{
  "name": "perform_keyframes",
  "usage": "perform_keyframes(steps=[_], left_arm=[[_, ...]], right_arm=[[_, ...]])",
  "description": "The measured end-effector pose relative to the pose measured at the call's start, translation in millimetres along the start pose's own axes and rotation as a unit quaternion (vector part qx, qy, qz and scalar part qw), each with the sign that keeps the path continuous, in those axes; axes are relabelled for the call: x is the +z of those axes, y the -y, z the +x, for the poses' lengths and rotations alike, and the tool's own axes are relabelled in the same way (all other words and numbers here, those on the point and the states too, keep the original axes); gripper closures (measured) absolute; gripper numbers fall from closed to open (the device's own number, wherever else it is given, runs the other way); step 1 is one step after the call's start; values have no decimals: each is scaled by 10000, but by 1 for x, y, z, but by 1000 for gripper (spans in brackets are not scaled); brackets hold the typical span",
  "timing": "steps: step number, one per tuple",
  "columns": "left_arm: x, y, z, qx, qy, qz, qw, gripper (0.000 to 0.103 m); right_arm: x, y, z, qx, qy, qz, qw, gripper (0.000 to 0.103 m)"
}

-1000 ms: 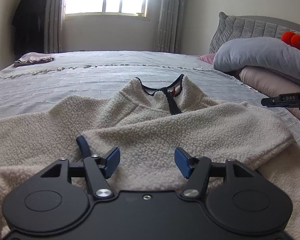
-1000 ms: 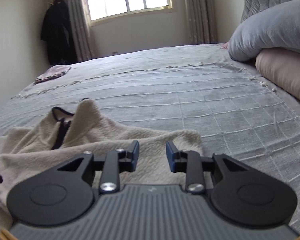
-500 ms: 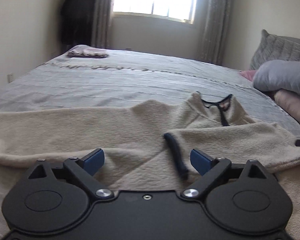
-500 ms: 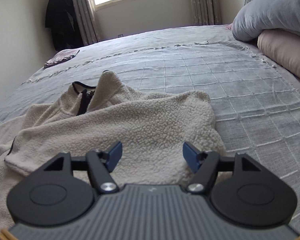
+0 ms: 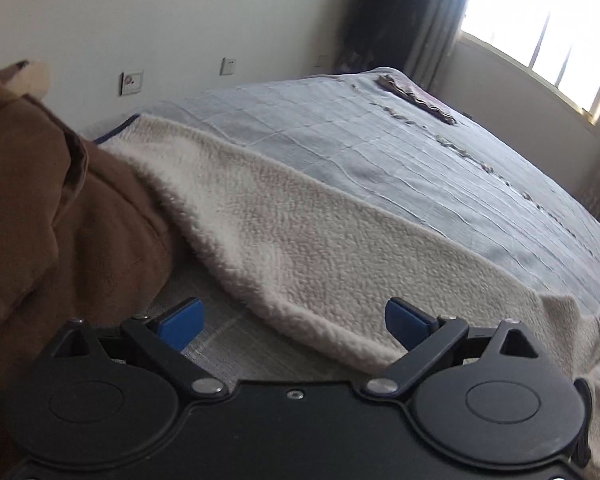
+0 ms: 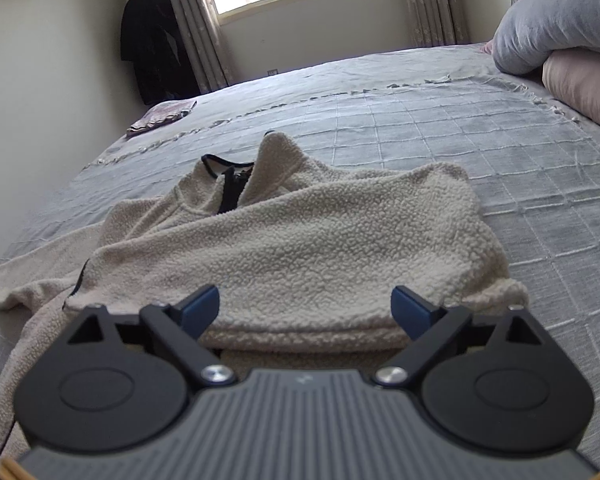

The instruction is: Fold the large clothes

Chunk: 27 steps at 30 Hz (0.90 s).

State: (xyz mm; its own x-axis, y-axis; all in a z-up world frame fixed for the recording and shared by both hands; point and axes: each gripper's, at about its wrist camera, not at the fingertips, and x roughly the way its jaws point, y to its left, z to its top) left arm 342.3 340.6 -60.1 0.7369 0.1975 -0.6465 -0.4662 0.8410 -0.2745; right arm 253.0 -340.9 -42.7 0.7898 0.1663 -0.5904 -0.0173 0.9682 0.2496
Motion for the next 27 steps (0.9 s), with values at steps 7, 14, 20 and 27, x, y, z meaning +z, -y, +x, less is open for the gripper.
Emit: perform_keyframes(steps=[7,14,20,27], left_arm=[[12,-22,38,291,346,-675,9967,34],[39,-17,29,443,1112,-723,9902,88],[59,49,-51,-390,2319,191,9718,89],[43,152,-141,-1919,2828,1248,9315,89]], right_arm=[[-4,7,7,-138,-31,61,9999,9],[-4,10,8,-129,-11,73,9999,9],[-2,13,5,-117,46,146,9998,9],[4,17,-8,21,237,270,9994,9]])
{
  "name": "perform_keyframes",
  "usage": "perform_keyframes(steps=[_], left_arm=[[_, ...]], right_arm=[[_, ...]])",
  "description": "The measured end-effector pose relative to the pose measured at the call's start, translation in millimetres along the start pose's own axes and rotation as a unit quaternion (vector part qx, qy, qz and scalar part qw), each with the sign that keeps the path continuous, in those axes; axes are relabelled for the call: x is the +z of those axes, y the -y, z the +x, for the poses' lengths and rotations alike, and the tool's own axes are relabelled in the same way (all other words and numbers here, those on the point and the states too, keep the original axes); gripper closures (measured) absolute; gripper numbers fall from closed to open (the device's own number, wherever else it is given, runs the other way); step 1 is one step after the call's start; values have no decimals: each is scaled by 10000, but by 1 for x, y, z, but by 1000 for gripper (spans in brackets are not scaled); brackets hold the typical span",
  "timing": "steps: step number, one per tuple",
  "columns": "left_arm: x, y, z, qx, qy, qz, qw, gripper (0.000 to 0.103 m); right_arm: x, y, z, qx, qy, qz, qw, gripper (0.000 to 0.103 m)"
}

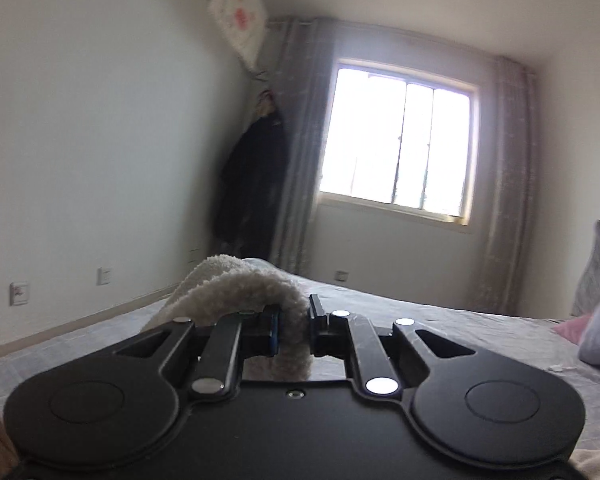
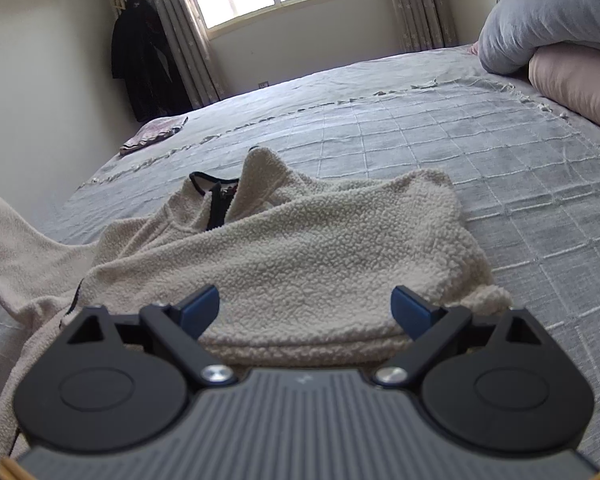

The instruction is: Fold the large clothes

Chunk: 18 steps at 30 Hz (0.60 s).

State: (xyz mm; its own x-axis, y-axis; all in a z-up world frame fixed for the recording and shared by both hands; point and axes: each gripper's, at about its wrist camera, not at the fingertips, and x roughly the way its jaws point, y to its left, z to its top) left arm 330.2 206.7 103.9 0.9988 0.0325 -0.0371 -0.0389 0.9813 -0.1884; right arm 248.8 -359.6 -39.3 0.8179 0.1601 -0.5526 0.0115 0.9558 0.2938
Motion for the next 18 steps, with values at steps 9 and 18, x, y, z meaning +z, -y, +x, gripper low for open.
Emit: perform_keyframes(steps=[9,18], left_arm=[[-45,156,-14,-1889,-742,481,9780,89],[-221,249,-20,-2504,-3139,1317,9063,71]], right_arm=[[6,8,-14,146,207,223,9994,9],[3,10,-11,174,132,301,9993,9]])
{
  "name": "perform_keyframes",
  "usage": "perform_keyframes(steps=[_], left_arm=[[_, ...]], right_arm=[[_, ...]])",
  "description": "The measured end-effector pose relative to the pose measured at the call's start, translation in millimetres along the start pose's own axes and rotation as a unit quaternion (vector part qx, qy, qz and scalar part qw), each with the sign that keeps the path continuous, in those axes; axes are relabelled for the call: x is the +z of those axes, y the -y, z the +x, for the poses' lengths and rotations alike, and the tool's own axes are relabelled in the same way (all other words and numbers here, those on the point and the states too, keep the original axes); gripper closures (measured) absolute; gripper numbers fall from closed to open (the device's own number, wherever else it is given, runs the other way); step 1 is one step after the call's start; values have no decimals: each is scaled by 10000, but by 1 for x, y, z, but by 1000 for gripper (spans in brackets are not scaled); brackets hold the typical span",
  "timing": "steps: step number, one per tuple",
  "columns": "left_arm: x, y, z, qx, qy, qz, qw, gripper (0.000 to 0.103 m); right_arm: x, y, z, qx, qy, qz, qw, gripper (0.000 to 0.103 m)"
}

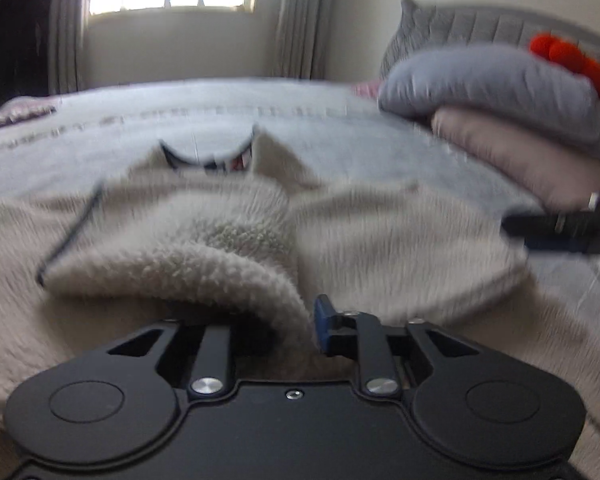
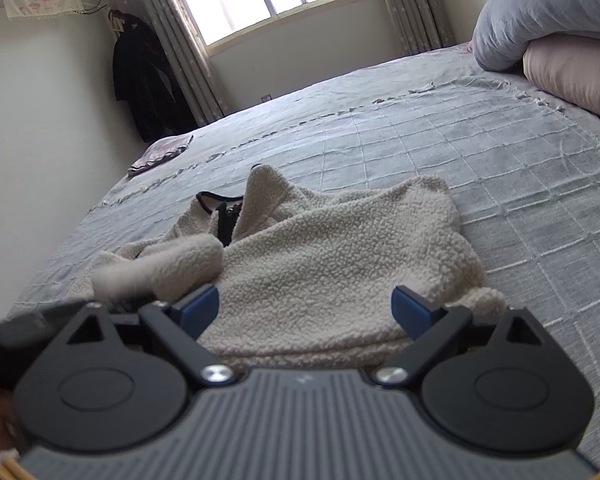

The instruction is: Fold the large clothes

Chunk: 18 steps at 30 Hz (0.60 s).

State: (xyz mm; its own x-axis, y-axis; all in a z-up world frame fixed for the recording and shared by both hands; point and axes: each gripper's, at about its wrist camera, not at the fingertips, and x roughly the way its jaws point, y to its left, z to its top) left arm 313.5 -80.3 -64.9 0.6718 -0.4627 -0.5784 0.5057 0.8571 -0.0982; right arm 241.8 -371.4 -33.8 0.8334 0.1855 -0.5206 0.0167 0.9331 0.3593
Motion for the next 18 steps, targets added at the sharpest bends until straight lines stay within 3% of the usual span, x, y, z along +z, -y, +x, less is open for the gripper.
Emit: perform_keyframes(steps=[1,2,4,6,8,11,15,18], left_arm=[[-13,9,-4,138,364,318,9987,71],[-17,17,-8,255,470,594,9968,68],[-9,25,-20,273,416,898,9947,60],[-3,17,-40,-93,386,958,9946,28],[-6,8,-65,-333,543,1000,9929,26],[-10,-17,-95,-160,672,990,9927,26],[-23,-79,-120,494,806,363,9949,26],[-27,-122,-122,1097,923,-26,9897,29]], right_arm=[[-1,0,1,1,-14,2,10000,9],[-1,-1,2,5,-27,2,10000,9],[-2,-2,2,19,-35,-14,10000,9],[-3,-5,3,24,-52,-57,10000,9],[-3,-10,4,36,-81,-131,9999,9],[-6,-26,4,118,-137,-369,9992,9],[-8,-66,3,316,-171,-918,9951,9],[-8,-104,10,505,-233,-1442,9880,9]])
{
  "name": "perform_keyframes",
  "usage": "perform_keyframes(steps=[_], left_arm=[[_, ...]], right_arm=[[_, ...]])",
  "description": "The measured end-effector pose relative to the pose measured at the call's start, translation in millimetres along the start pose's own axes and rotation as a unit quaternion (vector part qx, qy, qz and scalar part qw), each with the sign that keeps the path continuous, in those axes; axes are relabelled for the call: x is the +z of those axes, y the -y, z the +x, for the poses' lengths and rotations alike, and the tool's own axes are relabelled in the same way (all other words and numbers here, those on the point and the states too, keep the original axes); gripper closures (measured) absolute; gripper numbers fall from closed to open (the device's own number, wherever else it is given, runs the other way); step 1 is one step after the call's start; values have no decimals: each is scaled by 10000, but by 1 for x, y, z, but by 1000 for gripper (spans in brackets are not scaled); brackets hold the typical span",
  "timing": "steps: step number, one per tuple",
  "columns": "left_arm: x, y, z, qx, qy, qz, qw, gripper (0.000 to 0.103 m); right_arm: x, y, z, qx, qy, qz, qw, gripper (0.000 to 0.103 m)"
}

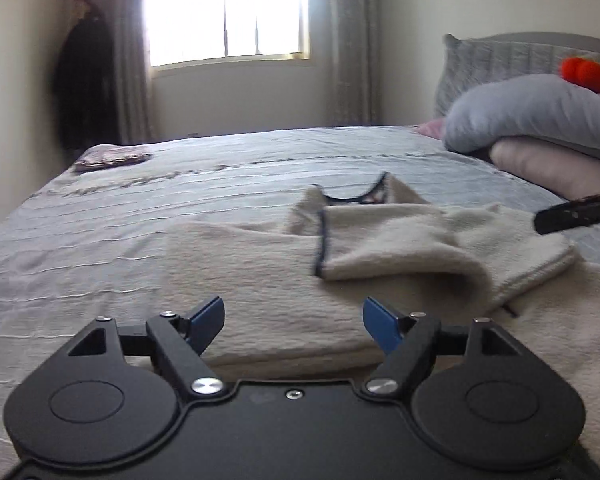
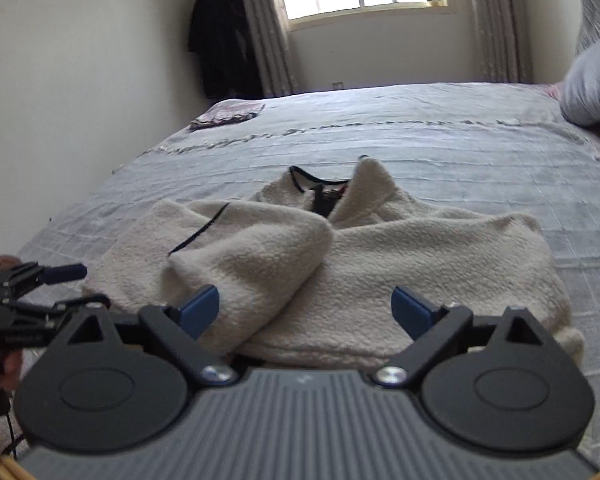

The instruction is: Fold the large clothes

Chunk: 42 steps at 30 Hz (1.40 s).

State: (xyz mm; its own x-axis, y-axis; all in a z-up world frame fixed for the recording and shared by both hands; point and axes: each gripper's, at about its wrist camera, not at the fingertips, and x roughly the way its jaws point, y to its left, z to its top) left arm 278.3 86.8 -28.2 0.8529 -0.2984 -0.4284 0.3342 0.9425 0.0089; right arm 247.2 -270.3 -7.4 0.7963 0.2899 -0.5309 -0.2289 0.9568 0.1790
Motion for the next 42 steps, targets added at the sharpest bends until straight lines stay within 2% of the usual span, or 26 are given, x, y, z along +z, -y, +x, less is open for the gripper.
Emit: perform_keyframes(steps=[1,2,3,7,9,10,12,14,17,19,20,22,24,25,27,29,32,33,35,37,39,42], left_arm=[[-2,-11,3,114,4,-120,9999,30],[-4,-22,7,201,-22,-283,9994,37],[-8,-30,10,238,-55,-470,9986,40],[-24,-49,29,237,-338,-1024,9939,51],[-31,-52,35,205,-506,-1170,9916,52],[-33,-52,37,190,-530,-1191,9913,52],[-33,-52,33,184,-579,-1158,9914,52],[-31,-52,33,162,-654,-1092,9917,53],[-29,-53,26,57,-685,-1043,9922,52],[-29,-57,17,-116,-661,-1146,9911,51],[-28,-59,13,-214,-651,-1210,9903,51],[-27,-63,6,-357,-606,-1308,9889,51],[-24,-65,1,-383,-558,-1338,9887,44],[-22,-67,-1,-367,-510,-1320,9893,43],[-17,-70,-4,-322,-411,-1273,9905,43],[-12,-75,-3,-214,-344,-1320,9904,43],[-8,-85,2,-61,-304,-1451,9889,44],[-7,-88,5,-2,-299,-1451,9890,44],[-6,-93,14,89,-350,-1455,9887,46],[-5,-97,23,155,-454,-1497,9876,46],[-3,-98,26,187,-419,-1512,9874,47],[-2,-97,21,58,-216,-1547,9877,52]], right_arm=[[5,-14,7,10,-21,-181,9998,9],[11,-30,16,23,-34,-384,9993,9],[15,-43,26,60,-68,-558,9984,9],[19,-88,81,1,-440,-1136,9926,9],[14,-102,108,-226,-627,-1446,9872,12],[10,-106,118,-403,-694,-1611,9837,19],[6,-101,131,-892,-686,-1802,9772,26],[11,-79,126,-1023,-541,-1458,9825,26],[19,-21,93,-1072,-294,-481,9926,25],[17,21,66,-740,-220,210,9968,22],[12,44,52,-408,-214,588,9972,20],[0,80,30,196,-166,1169,9928,17],[-11,106,16,573,-75,1596,9855,15],[-16,119,11,711,-74,1799,9811,14],[-25,139,5,819,17,2127,9737,14],[-30,153,6,741,88,2399,9679,15],[-30,160,19,751,-20,2576,9633,18],[-27,157,25,685,-92,2508,9656,20],[-22,147,37,262,-255,2267,9733,34],[-16,132,46,-227,-411,1846,9817,82],[-7,120,44,-194,-331,1628,9859,87],[10,101,19,-196,368,1119,9929,88]])
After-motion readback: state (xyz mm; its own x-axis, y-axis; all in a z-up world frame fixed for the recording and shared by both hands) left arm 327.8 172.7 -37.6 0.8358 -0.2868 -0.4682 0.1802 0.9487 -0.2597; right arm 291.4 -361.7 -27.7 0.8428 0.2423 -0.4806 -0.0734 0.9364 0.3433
